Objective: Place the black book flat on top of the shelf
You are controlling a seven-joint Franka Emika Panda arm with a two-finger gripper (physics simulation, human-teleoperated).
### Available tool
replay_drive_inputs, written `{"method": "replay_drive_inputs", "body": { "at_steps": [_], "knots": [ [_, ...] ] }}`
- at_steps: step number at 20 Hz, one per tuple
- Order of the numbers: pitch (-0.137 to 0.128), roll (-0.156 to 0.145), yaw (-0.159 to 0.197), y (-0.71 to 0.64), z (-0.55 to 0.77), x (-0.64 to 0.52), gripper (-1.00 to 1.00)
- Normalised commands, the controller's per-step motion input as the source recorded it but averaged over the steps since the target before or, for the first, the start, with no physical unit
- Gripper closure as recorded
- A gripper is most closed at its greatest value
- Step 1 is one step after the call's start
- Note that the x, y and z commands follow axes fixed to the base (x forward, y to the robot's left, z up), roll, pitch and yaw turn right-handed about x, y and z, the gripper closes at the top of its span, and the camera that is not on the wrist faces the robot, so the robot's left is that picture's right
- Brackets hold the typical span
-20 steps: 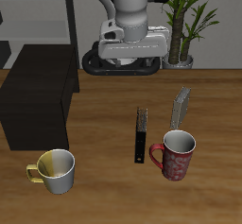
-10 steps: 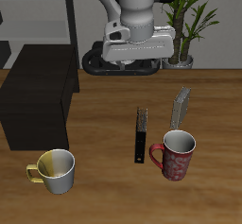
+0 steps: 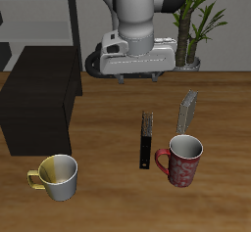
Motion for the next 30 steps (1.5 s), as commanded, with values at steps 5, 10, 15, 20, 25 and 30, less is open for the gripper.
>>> {"method": "replay_drive_inputs", "body": {
  "at_steps": [5, 10, 15, 20, 25, 30],
  "knots": [
    [-0.005, -0.025, -0.019, 0.04, -0.13, 0.21, -1.00],
    [-0.005, 0.016, 0.019, 0.16, -0.19, 0.13, -1.00],
    [-0.073, 0.022, 0.027, 0.01, -0.15, 0.17, -1.00],
    [-0.038, -0.006, 0.098, 0.15, -0.31, 0.11, -1.00],
    [0.006, -0.009, -0.030, 0.03, -0.28, 0.07, -1.00],
    [0.001, -0.005, 0.011, -0.09, -0.28, 0.09, -1.00]
  ]
}}
